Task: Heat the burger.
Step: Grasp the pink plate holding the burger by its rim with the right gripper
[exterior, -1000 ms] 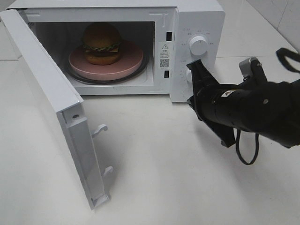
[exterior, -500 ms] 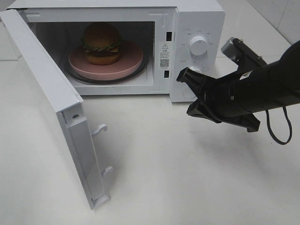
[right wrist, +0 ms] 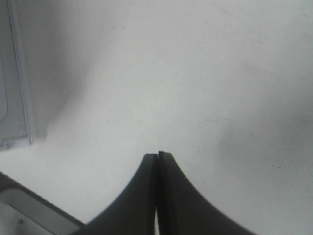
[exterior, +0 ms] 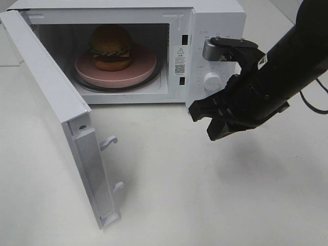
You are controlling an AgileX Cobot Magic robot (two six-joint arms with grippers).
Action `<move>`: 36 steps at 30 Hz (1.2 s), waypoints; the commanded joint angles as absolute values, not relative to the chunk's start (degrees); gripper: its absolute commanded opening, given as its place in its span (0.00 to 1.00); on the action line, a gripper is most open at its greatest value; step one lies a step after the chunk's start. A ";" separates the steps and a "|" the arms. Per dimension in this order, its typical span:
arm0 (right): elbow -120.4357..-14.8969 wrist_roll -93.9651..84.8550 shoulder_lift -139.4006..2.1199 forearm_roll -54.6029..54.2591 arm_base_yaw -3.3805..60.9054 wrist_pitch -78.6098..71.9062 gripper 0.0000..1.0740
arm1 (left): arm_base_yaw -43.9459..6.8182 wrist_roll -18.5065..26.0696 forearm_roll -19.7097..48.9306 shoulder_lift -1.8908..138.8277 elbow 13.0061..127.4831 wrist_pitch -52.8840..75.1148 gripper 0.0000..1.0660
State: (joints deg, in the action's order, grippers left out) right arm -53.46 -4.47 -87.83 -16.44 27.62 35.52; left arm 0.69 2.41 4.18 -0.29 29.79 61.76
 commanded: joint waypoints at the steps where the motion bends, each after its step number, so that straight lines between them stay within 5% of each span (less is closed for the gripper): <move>1: -56.38 -16.79 -87.32 -14.84 27.44 43.54 0.03 | 0.86 2.06 4.13 -0.74 29.62 61.25 0.92; 18: -60.50 -75.92 -87.32 -9.97 27.50 54.60 0.04 | 0.86 2.06 4.13 -0.74 29.62 61.25 0.92; 30: -60.50 -81.59 -87.32 2.18 28.42 51.11 0.07 | 0.86 2.06 4.13 -0.74 29.62 61.25 0.92; 36: -60.50 -79.47 -87.32 9.00 31.86 43.89 0.25 | 0.86 2.06 4.13 -0.74 29.62 61.25 0.92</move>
